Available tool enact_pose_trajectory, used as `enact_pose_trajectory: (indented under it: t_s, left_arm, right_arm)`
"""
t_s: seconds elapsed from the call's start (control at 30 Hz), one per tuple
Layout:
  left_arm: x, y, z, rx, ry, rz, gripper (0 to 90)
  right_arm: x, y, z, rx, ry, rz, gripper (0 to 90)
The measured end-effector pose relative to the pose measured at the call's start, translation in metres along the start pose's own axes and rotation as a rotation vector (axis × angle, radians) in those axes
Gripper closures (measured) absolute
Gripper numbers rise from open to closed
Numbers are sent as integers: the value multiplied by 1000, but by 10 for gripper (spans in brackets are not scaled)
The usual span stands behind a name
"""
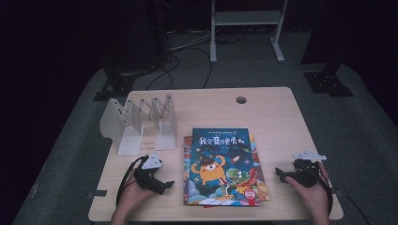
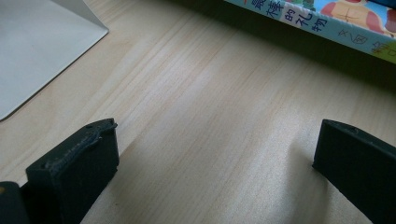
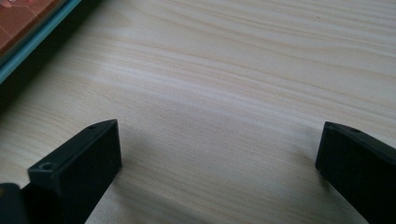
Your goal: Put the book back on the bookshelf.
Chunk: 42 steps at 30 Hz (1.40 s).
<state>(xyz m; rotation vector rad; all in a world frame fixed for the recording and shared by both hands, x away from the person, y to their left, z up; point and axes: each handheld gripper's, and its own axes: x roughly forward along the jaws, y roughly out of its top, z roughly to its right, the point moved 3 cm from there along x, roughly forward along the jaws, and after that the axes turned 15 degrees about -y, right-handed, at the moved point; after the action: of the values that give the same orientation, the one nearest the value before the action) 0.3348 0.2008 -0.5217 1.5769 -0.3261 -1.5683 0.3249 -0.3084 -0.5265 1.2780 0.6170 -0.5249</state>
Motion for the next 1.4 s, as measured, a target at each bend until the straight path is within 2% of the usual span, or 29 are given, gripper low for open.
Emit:
enact_pose_trajectory:
  t_s: [0.23, 0.27, 0.3, 0.33, 0.47, 0.6, 0.97, 1.1, 1.13, 1.4]
  left_arm:
    - [0, 0, 0, -3, 2, 1, 0]
    - [0, 0, 1, -4, 3, 0, 0]
    - [0, 0, 1, -4, 3, 0, 0]
    - [0, 0, 1, -5, 3, 1, 0]
    - [0, 0, 1, -4, 3, 1, 0]
    - [0, 0, 1, -5, 3, 1, 0]
    - [0, 0, 1, -4, 3, 1, 0]
    - [0, 0, 0, -3, 0, 1, 0]
    - [0, 0, 0, -2, 1, 1, 0]
    - [0, 0, 4, 2, -11, -1, 0]
  right_arm:
    - [-1, 0, 0, 18, -17, -4, 0]
    - [-1, -1, -1, 18, -17, -1, 23]
    - [-4, -1, 0, 31, -23, 21, 115]
    - [-5, -1, 0, 33, -23, 26, 144]
    - [-4, -1, 0, 35, -24, 30, 146]
    - [-6, -1, 0, 40, -20, 44, 229]
    - [-9, -3, 1, 46, 7, 52, 311]
    - [-13, 3, -1, 45, 23, 52, 317]
    - [-16, 6, -4, 44, 40, 55, 320]
    - [-19, 29, -19, 14, 73, 83, 328]
